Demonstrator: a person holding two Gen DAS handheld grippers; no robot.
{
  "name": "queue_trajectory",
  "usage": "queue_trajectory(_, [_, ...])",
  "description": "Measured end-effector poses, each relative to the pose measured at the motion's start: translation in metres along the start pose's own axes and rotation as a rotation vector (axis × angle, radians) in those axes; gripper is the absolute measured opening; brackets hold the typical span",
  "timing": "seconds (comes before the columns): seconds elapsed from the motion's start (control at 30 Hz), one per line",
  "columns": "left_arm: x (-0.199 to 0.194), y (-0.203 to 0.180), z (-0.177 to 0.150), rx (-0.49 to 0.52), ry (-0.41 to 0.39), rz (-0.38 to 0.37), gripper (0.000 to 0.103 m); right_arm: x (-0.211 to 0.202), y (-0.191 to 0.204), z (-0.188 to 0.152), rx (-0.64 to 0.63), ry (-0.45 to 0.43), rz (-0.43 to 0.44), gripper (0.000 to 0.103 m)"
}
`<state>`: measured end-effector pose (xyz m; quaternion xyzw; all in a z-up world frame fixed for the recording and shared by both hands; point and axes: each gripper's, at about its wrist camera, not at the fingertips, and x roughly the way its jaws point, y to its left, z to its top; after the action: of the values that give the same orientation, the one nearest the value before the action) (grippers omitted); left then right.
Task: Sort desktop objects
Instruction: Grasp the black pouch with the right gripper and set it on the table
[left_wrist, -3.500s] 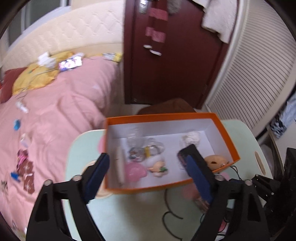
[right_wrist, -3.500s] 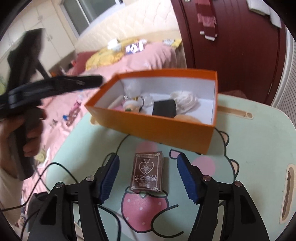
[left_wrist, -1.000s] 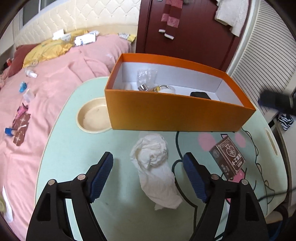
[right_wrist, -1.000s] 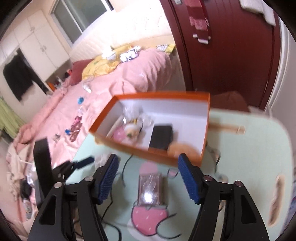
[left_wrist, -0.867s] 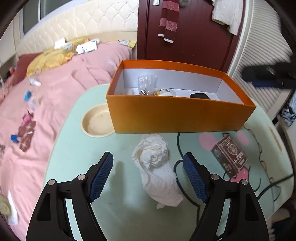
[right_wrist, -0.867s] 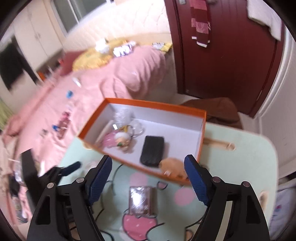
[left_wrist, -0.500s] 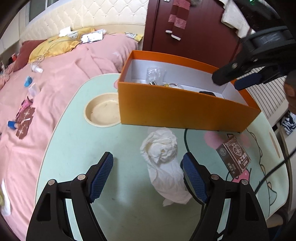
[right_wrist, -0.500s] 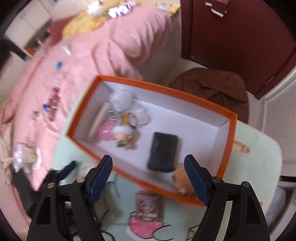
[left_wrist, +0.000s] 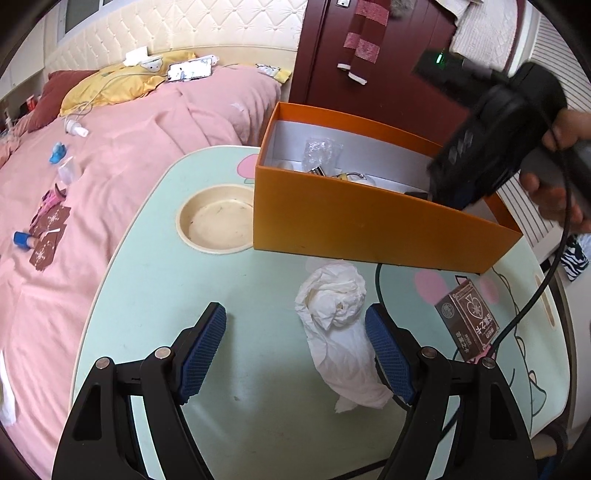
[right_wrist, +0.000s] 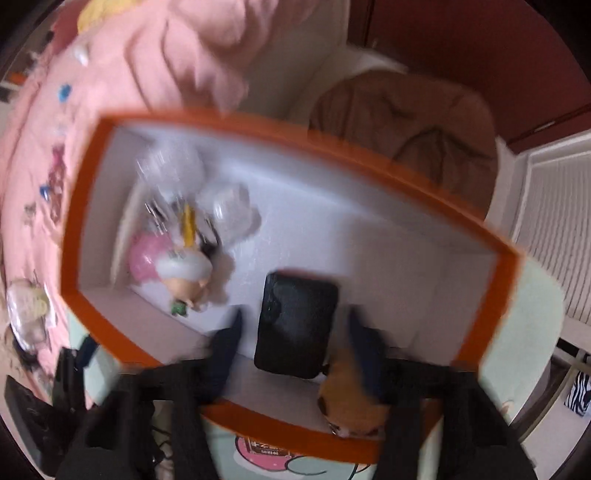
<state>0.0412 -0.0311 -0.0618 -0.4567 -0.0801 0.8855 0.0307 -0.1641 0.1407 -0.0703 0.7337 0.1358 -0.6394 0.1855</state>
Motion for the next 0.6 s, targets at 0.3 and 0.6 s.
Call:
queue_trajectory(0.3, [-0.001,0.004,0.002,-0.006,-0.009,0.004,0.078,-0.038,0.007,-0.024,-0.066,-0.197,0.044,0.039])
queue_trajectory(0.6, [0.002,0.01,0.003,-0.057,0.02,-0.05,0.078,-0.108,0.01,-0.11,-0.122,-0.413,0.241,0.039])
